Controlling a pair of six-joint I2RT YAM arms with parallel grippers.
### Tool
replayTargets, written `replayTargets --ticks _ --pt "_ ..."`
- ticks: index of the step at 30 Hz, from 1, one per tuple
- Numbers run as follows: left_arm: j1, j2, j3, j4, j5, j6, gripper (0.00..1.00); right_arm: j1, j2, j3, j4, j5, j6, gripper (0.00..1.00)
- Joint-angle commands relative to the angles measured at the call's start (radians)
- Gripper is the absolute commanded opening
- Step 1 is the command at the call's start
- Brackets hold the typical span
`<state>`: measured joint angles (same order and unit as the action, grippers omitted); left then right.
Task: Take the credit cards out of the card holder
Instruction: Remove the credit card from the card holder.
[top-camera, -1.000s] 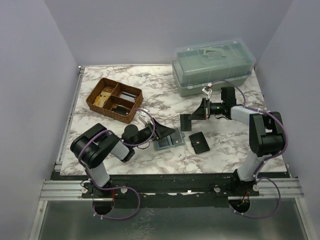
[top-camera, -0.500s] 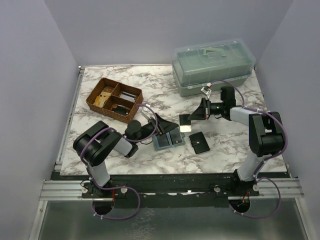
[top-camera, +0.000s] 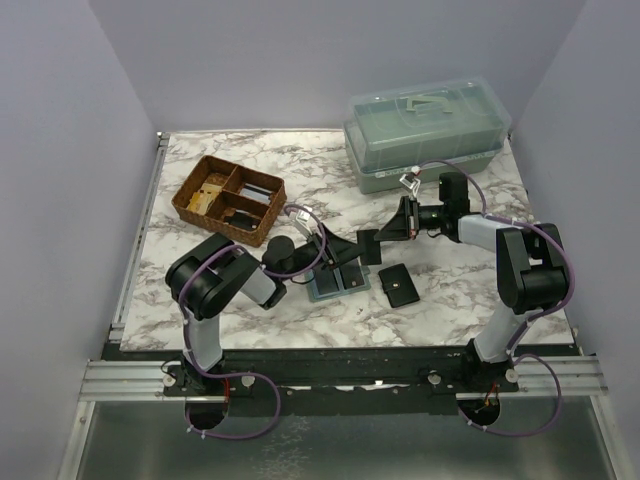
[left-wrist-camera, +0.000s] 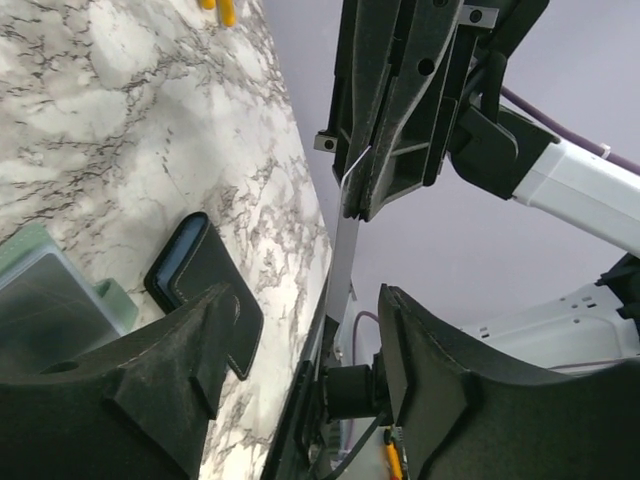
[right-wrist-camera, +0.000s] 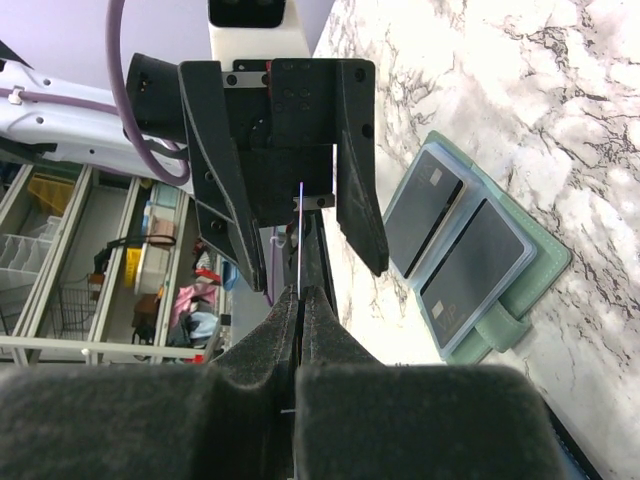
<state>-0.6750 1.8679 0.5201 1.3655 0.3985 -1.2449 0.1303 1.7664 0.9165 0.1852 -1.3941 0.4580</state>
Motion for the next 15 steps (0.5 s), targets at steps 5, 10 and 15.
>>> replayTargets --ticks 5,10,15 --pt "-0.017 0.057 0.032 0.118 0.054 -0.063 0.47 0.012 -0.005 -0.015 0.024 -0.028 0.008 0.00" --pt "-0.018 0.105 0.025 0.200 0.065 -0.112 0.06 0.015 -0.007 -0.015 0.025 -0.024 0.008 0.00" --pt "-0.015 0.059 -0.004 0.175 0.048 -0.074 0.00 0.016 -0.005 -0.011 0.016 -0.026 -0.007 0.10"
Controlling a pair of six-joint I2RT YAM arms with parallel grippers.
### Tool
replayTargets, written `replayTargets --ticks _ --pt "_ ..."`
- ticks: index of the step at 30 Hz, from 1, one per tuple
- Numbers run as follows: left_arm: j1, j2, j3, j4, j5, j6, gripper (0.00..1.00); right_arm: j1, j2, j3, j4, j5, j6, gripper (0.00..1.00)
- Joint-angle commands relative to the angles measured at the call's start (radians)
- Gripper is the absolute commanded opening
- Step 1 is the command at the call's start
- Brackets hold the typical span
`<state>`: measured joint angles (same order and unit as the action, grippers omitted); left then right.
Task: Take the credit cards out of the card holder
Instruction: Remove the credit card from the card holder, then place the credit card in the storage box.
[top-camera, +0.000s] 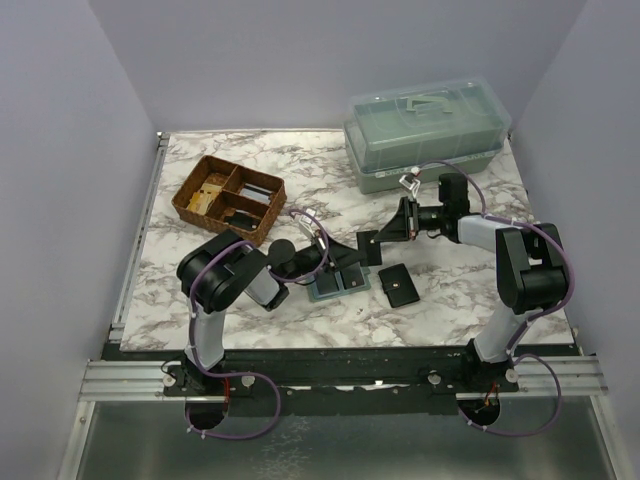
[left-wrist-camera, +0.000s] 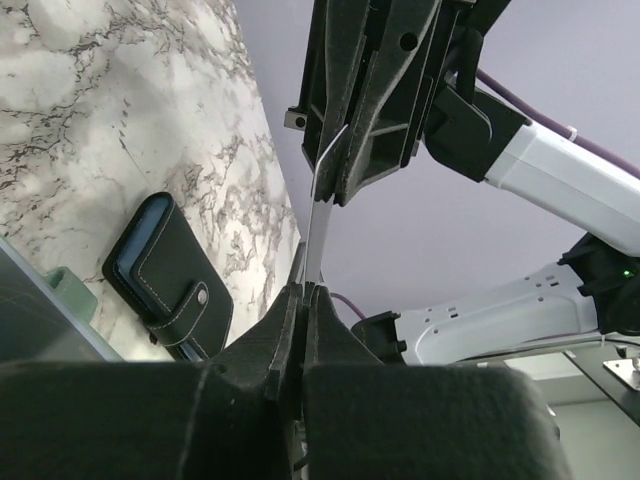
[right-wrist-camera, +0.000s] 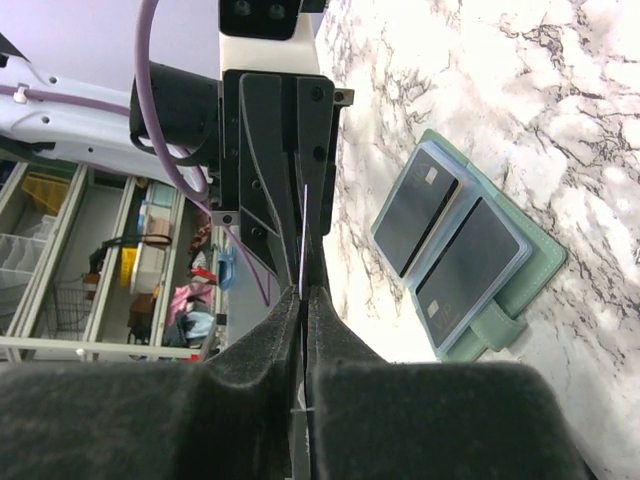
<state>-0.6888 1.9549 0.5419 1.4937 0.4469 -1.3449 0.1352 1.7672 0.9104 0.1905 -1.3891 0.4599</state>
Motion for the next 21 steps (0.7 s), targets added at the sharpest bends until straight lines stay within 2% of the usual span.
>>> replayTargets --ticks 1,4,7,10,13,16,19,21 --pt "0.000 -0.054 -0.032 0.011 -0.006 0.048 0.00 0.011 -0.007 0.000 -0.004 -0.028 -0.022 0.18" --pt "0.003 -0.130 -0.058 -0.086 -0.019 0.106 0.00 0.010 -0.017 0.025 -0.076 -0.013 -0.091 0.41" --pt "0.020 -0.198 -0.094 -0.156 -0.026 0.136 0.00 0.010 -0.036 0.061 -0.165 0.003 -0.172 0.56" --pt "0.045 -0.285 -0.142 -0.236 -0.032 0.160 0.00 0.010 -0.066 0.090 -0.276 0.026 -0.263 0.65" --pt "0.103 -0.414 -0.172 -0.397 -0.030 0.193 0.00 0.010 -0.102 0.113 -0.359 0.046 -0.381 0.68" --pt "0.190 -0.579 -0.124 -0.717 0.009 0.289 0.00 0.010 -0.118 0.149 -0.467 0.050 -0.522 0.68" --pt "0.261 -0.714 0.039 -1.161 0.000 0.492 0.00 0.009 -0.120 0.206 -0.604 0.075 -0.677 0.68" --pt "0.313 -0.734 0.158 -1.385 0.014 0.604 0.00 0.009 -0.128 0.226 -0.661 0.090 -0.744 0.68"
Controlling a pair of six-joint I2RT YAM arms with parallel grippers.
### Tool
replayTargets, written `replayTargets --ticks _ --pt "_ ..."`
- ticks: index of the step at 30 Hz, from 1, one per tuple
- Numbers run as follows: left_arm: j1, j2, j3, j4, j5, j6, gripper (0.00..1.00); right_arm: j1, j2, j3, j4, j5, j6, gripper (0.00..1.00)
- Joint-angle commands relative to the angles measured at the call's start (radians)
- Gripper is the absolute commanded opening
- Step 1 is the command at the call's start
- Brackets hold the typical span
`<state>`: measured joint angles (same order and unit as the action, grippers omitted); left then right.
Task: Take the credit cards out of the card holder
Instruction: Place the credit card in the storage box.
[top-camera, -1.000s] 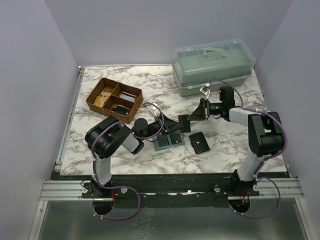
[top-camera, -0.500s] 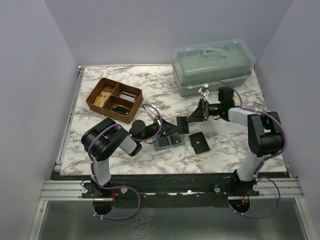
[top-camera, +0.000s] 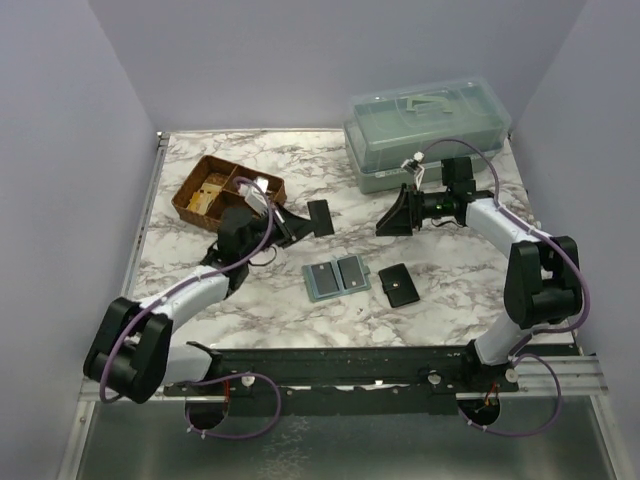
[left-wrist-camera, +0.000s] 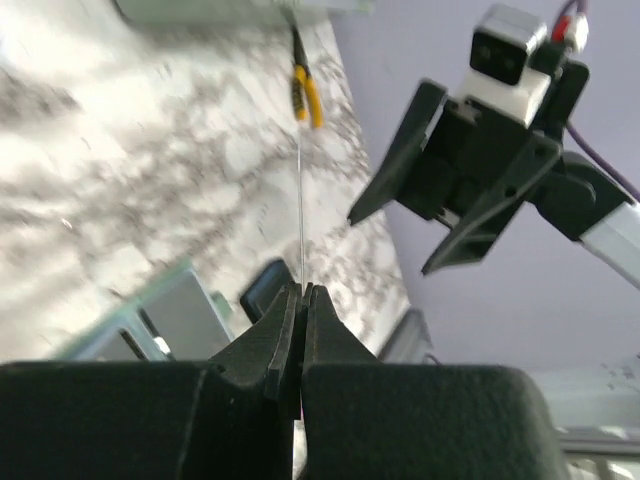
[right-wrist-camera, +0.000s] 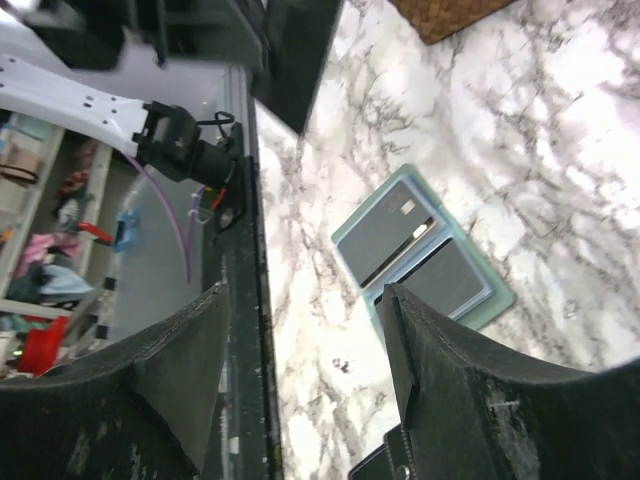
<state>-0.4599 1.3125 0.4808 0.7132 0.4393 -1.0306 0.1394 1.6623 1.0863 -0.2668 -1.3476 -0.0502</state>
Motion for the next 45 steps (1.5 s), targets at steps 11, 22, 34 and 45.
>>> replayTargets --ticks 11,22,34,45 --pt "0.337 0.043 0.603 -1.059 0.106 0.607 0.00 0.005 -0.100 0.024 -0.341 0.135 -0.411 0.68" --pt "0.442 -0.011 0.549 -1.066 -0.043 0.500 0.00 0.005 -0.129 -0.037 -0.322 0.164 -0.453 0.68" --pt "0.499 -0.183 0.293 -0.767 -0.171 0.056 0.00 -0.002 -0.127 -0.054 -0.338 0.186 -0.503 0.68" --pt "0.501 -0.197 0.203 -0.598 -0.298 -0.154 0.00 -0.054 -0.114 -0.098 -0.337 0.193 -0.562 0.68"
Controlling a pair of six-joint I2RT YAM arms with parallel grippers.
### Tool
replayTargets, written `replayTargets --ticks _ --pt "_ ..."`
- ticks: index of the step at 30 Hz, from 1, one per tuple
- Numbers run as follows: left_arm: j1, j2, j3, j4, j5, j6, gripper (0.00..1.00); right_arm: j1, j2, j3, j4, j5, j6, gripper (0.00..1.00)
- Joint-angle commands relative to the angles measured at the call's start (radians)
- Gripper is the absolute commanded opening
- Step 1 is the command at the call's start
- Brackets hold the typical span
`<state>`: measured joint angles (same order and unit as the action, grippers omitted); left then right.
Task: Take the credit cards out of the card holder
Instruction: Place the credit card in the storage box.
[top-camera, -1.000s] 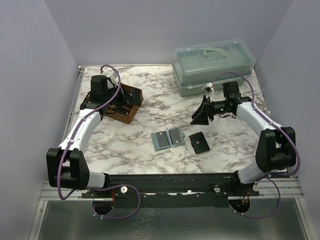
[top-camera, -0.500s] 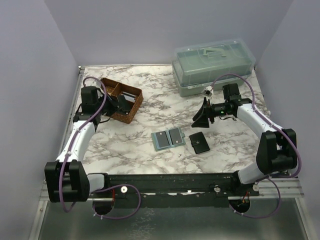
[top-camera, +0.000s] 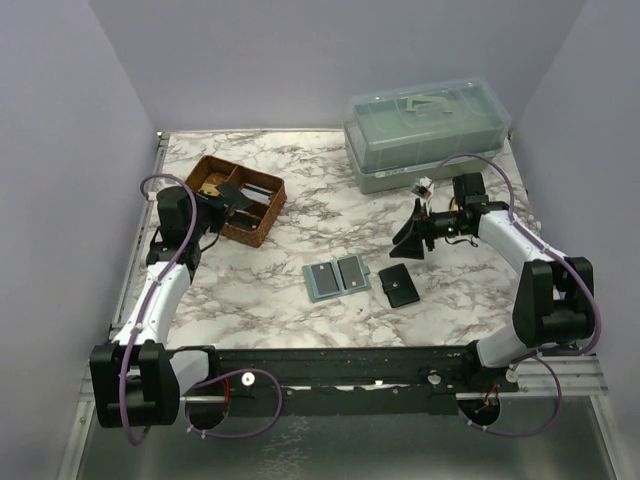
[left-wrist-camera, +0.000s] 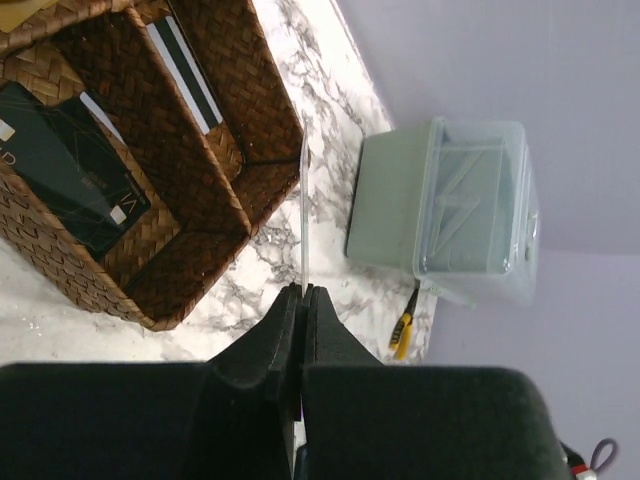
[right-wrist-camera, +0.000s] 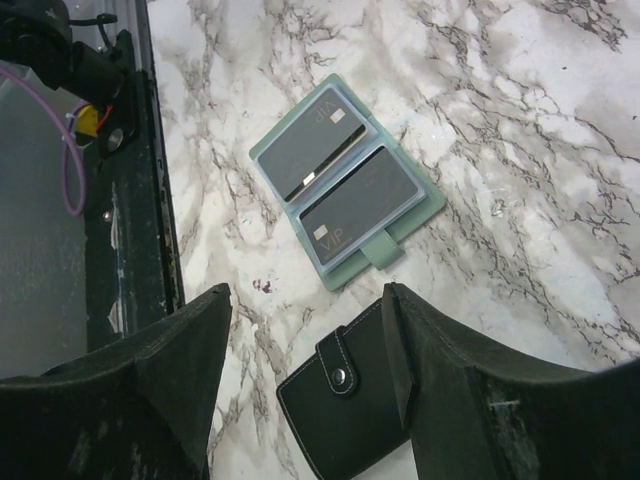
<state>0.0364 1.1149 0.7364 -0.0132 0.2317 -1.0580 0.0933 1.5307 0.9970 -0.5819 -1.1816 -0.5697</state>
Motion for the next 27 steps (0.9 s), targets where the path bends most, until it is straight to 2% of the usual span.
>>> replayTargets --ticks 1,6,10,14,21,24,27 --pt "0.004 0.001 -0.070 0.169 -0.097 -0.128 0.00 -0.007 0.024 -0.001 -0.033 0.032 -0.043 0.68" --pt "0.005 -0.015 -0.160 0.358 -0.139 -0.086 0.00 -0.007 0.040 0.068 -0.135 0.088 -0.086 0.67" --pt "0.005 -0.024 -0.167 0.345 -0.157 -0.070 0.00 -0.007 0.062 0.131 -0.224 0.137 -0.157 0.68" --pt "0.006 -0.056 -0.187 0.313 -0.188 -0.136 0.00 -0.007 0.055 0.155 -0.220 0.168 -0.133 0.68" --pt "0.007 -0.067 -0.136 0.141 -0.193 -0.155 0.00 -0.007 -0.025 0.065 0.033 0.200 -0.121 0.72" --pt "0.007 -0.075 -0.145 0.108 -0.214 -0.214 0.00 -0.007 0.026 0.082 0.140 0.154 -0.103 0.73" --pt "0.006 -0.061 -0.152 0.097 -0.208 -0.255 0.00 -0.007 0.113 0.147 0.218 0.125 -0.001 0.73"
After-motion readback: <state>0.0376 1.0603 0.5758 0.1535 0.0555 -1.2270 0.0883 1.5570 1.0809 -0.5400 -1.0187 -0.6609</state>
